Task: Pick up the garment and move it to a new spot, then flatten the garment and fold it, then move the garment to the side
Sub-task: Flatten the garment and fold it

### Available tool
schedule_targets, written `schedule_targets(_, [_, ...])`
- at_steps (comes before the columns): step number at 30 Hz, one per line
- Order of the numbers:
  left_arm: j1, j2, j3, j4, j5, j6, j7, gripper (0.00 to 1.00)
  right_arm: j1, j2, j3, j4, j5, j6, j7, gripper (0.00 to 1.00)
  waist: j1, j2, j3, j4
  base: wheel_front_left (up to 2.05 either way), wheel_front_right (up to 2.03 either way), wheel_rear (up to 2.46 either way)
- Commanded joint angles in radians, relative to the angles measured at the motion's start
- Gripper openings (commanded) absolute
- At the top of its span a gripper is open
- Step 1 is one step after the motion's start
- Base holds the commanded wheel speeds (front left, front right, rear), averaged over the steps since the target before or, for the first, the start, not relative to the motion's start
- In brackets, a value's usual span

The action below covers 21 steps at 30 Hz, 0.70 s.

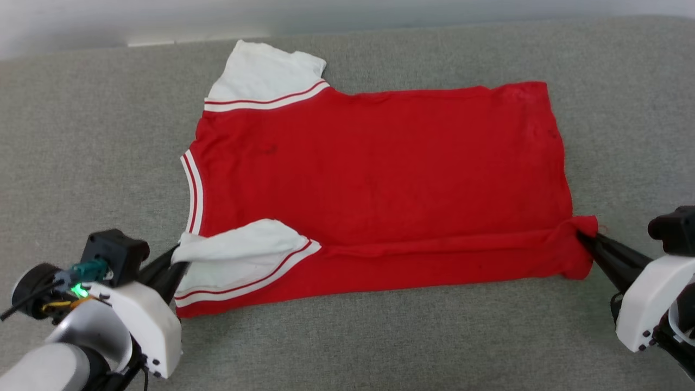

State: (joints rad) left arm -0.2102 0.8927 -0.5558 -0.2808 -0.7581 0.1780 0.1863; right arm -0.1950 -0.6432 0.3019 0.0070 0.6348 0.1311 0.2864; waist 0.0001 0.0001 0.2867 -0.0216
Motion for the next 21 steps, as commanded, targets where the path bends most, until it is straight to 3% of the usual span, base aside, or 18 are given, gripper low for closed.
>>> schedule_targets(1, [-0.022,-0.009,0.002,0.013,0.009,-0.007,0.002,0.00,-0.019,0.006,-0.001,0.001,-0.008,-0.001,0.006,0.00,-0.0001,-0.0001,0.040,0.003,0.00,0.00,0.00])
schedule_targets(9, [-0.179,-0.060,-0.012,0.175,0.027,-0.078,0.015,0.00,-0.124,0.039,0.013,0.056,-0.055,-0.001,0.074,0.00,-0.0001,-0.0001,0.113,0.003,0.00,0.00,0.00])
schedule_targets(20, [-0.291,-0.157,-0.071,0.400,0.059,-0.135,0.012,0.00,-0.195,0.084,0.045,0.149,-0.082,-0.001,0.118,0.00,-0.0001,-0.0001,0.139,0.006,0.00,0.00,0.00])
schedule_targets(21, [-0.292,-0.169,-0.074,0.418,0.061,-0.135,0.005,0.27,-0.199,0.088,0.043,0.155,-0.084,-0.001,0.115,0.31,-0.0001,-0.0001,0.136,0.006,0.00,0.00,0.00])
